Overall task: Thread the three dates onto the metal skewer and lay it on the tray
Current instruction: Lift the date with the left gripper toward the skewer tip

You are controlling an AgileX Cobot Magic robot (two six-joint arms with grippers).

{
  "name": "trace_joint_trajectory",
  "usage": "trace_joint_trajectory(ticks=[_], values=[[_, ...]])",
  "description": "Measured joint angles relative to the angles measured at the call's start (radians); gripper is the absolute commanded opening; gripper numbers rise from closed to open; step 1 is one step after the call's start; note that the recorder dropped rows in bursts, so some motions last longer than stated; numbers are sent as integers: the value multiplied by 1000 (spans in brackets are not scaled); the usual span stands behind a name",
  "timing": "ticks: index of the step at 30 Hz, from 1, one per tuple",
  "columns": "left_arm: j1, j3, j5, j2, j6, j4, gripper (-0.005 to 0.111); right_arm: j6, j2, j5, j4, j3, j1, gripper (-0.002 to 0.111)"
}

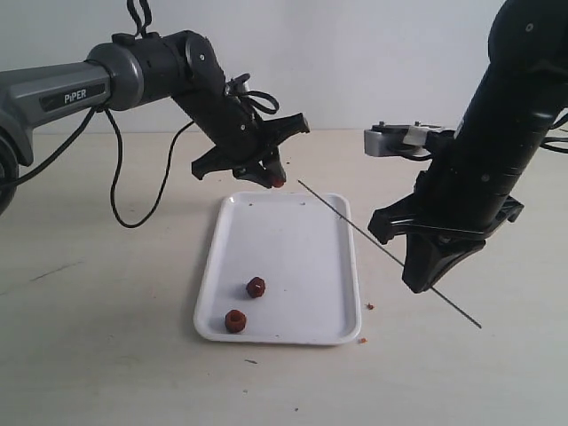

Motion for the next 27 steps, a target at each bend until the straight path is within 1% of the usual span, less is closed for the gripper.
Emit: trace_joint_trajectory(ticks=[16, 27], values=[[6, 0, -9, 0, 7, -120, 23, -7, 19, -19, 2, 0, 2, 0], [6, 0, -19, 0, 25, -136, 23, -9, 28, -72, 1, 0, 2, 0]])
